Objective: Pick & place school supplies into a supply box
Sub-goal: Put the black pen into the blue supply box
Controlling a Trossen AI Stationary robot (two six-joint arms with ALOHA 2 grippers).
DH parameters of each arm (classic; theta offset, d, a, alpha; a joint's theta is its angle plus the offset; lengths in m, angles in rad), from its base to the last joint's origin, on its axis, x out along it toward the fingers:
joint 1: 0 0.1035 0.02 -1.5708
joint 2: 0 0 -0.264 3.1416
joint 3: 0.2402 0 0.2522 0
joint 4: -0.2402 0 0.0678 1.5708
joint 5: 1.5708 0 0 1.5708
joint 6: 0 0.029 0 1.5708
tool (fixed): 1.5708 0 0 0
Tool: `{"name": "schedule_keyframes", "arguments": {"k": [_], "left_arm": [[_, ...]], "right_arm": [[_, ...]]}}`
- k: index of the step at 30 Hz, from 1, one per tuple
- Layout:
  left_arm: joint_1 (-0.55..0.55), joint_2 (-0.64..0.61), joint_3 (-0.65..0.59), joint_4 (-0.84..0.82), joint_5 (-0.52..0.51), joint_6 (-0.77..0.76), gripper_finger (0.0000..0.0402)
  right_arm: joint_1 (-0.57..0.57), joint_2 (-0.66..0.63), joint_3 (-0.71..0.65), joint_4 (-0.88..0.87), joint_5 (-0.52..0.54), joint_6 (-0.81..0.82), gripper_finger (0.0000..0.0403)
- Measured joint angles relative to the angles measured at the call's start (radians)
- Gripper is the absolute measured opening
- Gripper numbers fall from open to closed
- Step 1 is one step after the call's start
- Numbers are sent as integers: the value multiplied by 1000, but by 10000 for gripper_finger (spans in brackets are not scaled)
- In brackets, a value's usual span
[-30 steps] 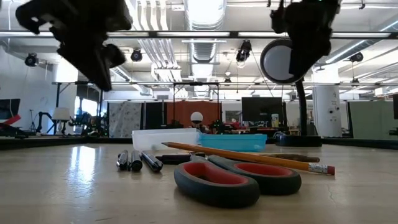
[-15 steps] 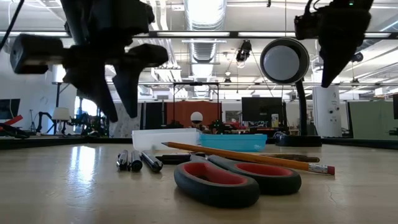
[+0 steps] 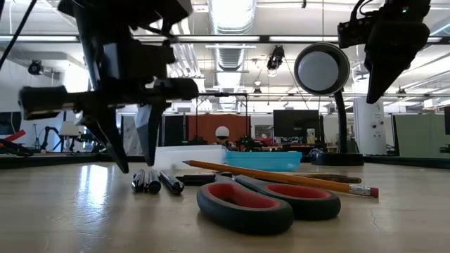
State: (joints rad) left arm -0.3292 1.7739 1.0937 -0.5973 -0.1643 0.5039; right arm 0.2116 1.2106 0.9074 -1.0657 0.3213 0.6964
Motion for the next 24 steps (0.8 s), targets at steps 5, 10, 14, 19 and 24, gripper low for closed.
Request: {"name": "schedule_keyframes", "arguments": {"k": [5, 10, 14, 19, 24], "left_arm": [[23, 19, 2, -1, 34, -11, 120], [33, 11, 2, -8, 56, -77, 120], [36, 7, 1, -27, 78, -122, 120], [36, 8, -4, -55, 81, -140, 120], [36, 7, -3, -76, 94, -145, 120]], "right_arm": [[0, 0, -9, 3, 2, 1, 219], [0, 0, -20, 7, 2, 8, 219], [0, 0, -34, 8, 2, 10, 219], [0, 1, -53, 25, 3, 11, 219], [0, 1, -59, 36, 3, 11, 219]]}}
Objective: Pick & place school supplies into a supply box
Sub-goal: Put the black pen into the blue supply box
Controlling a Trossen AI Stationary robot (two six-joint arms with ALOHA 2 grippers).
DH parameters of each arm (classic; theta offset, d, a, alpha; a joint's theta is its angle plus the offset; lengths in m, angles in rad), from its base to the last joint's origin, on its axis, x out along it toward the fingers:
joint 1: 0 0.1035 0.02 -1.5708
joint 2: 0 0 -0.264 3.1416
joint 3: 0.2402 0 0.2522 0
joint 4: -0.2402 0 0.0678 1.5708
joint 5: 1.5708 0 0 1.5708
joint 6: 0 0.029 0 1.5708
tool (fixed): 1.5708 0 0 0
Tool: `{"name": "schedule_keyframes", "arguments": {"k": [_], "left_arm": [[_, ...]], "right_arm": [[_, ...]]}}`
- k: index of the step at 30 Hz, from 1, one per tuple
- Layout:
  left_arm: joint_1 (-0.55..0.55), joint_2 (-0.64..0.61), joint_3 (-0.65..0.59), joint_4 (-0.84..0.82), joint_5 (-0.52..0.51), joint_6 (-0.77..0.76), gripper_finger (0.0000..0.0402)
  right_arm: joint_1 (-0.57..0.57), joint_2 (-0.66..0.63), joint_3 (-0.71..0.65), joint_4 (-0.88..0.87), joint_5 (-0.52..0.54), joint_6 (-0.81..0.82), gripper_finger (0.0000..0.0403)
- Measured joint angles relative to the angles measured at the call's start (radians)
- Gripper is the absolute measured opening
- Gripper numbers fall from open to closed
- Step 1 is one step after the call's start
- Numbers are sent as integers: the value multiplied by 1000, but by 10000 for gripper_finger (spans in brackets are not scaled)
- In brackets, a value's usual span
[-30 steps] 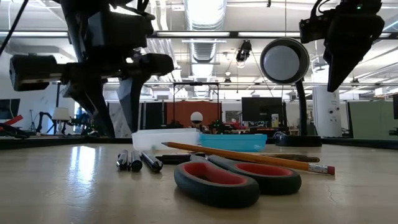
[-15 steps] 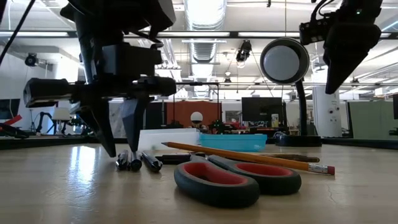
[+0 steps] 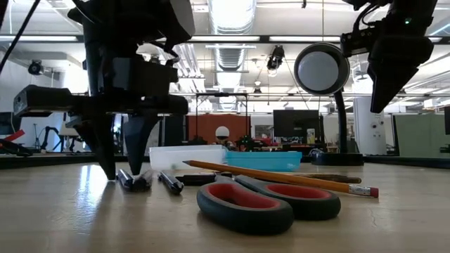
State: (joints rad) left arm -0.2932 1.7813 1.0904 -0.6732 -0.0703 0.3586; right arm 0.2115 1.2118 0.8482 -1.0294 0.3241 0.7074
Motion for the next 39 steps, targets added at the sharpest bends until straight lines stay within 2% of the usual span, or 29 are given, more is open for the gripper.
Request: {"name": "schedule_keyframes", "arguments": {"k": [10, 23, 28, 33, 37, 39], "left_arm": [[2, 19, 1, 10, 35, -2, 110], [2, 39, 19, -24, 46, -24, 12], [4, 40, 73, -114, 41, -154, 12], [4, -17, 137, -234, 112, -310, 10], [22, -98, 145, -231, 248, -611, 10], [47, -151, 146, -200, 257, -806, 10]], "right_arm": [[0, 0, 0, 16, 1, 0, 219], [0, 0, 0, 18, -4, -1, 219], [0, 0, 5, 19, -4, -3, 219], [0, -4, 10, 23, 2, -3, 219], [0, -30, 11, 22, 45, 113, 219], [0, -59, 11, 19, 99, 242, 219]]}}
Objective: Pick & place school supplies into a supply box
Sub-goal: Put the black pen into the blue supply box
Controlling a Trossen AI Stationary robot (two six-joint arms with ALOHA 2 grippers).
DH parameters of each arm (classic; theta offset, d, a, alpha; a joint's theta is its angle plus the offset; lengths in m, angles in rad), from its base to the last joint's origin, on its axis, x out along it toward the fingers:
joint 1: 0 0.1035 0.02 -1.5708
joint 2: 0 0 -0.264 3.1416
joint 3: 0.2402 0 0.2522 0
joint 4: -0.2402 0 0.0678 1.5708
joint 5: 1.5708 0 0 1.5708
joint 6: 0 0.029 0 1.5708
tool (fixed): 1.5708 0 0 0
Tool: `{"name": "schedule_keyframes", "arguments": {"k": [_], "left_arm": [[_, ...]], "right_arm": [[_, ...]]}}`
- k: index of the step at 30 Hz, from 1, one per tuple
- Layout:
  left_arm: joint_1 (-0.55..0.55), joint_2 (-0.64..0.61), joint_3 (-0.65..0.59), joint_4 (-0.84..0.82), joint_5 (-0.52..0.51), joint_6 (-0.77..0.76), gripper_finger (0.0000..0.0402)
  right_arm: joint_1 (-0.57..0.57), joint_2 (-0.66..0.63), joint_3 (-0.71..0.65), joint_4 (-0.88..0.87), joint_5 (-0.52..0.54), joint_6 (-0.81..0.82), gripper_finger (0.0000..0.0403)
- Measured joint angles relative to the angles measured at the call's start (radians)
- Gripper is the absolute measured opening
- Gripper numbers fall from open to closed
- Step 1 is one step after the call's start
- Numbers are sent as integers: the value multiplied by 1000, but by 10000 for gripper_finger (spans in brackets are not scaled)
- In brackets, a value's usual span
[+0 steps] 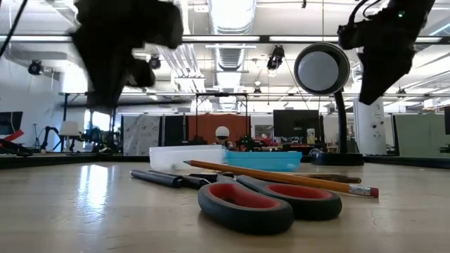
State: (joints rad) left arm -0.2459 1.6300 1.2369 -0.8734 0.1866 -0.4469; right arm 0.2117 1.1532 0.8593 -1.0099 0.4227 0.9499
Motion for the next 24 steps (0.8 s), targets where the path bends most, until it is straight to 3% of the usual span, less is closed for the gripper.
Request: {"name": "schedule_keyframes", "arguments": {"k": [4, 8, 12, 18, 24], "left_arm": [[79, -76, -1, 28, -167, -389, 9], [194, -128, -30, 96, -315, -621, 9], [262, -166, -85, 259, -312, -656, 8], [260, -173, -100, 171, -299, -649, 8], [259, -171, -99, 215, -300, -705, 8]], "right_arm": [[0, -60, -2, -3, 122, 283, 219], [0, -99, -3, 0, 192, 428, 219], [0, -104, -3, 2, 182, 367, 219], [18, -91, -5, -5, 134, 322, 219], [22, -51, -6, -1, 133, 357, 219]]}}
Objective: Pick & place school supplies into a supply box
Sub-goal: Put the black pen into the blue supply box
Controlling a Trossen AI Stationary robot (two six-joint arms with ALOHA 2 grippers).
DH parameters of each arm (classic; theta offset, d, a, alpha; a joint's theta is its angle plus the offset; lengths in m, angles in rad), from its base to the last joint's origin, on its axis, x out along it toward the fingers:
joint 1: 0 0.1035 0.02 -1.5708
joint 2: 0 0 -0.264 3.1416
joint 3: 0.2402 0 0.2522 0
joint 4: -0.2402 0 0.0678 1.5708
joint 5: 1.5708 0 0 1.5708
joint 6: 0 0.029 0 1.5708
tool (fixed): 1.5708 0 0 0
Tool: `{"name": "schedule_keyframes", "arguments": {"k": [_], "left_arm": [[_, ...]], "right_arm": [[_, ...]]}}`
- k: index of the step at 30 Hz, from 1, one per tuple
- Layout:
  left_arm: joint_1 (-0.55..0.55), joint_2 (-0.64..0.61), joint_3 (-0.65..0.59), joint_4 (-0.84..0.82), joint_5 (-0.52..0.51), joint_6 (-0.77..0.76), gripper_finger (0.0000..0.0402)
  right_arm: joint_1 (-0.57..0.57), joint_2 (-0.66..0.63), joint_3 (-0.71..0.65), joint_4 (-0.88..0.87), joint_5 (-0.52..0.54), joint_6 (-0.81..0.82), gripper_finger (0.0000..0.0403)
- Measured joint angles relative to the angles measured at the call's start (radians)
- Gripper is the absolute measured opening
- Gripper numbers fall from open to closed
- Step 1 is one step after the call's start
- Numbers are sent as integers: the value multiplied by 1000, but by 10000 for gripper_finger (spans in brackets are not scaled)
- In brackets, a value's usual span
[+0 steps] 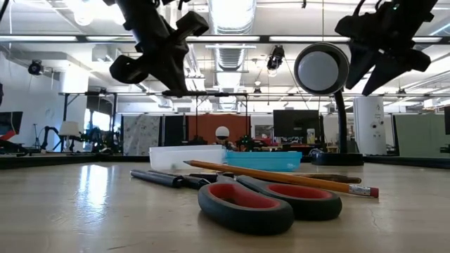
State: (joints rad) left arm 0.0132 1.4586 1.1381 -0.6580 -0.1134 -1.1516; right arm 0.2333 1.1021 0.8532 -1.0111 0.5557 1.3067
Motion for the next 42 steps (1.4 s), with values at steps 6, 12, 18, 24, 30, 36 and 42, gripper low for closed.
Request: {"name": "schedule_keyframes", "arguments": {"k": [6, 12, 18, 24, 30, 36, 42], "left_arm": [[-8, -3, -28, 71, -42, -124, 8], [34, -1, -121, 140, -219, -213, 8], [82, 0, -224, 228, -228, -219, 12], [85, 15, -280, 246, -228, -234, 13], [85, 39, -293, 307, -185, -205, 15], [84, 67, -294, 305, -197, -196, 22], [84, 71, -293, 300, -257, -213, 58]], "right_arm": [[0, 51, 0, 15, -5, 25, 219], [0, 89, -1, 32, -7, 82, 219], [0, 99, -1, 32, -6, 78, 219], [0, 99, -1, 34, -5, 73, 219], [0, 99, -1, 35, -2, 72, 219], [0, 99, -1, 35, 1, 78, 219], [0, 99, -1, 37, 1, 79, 219]]}}
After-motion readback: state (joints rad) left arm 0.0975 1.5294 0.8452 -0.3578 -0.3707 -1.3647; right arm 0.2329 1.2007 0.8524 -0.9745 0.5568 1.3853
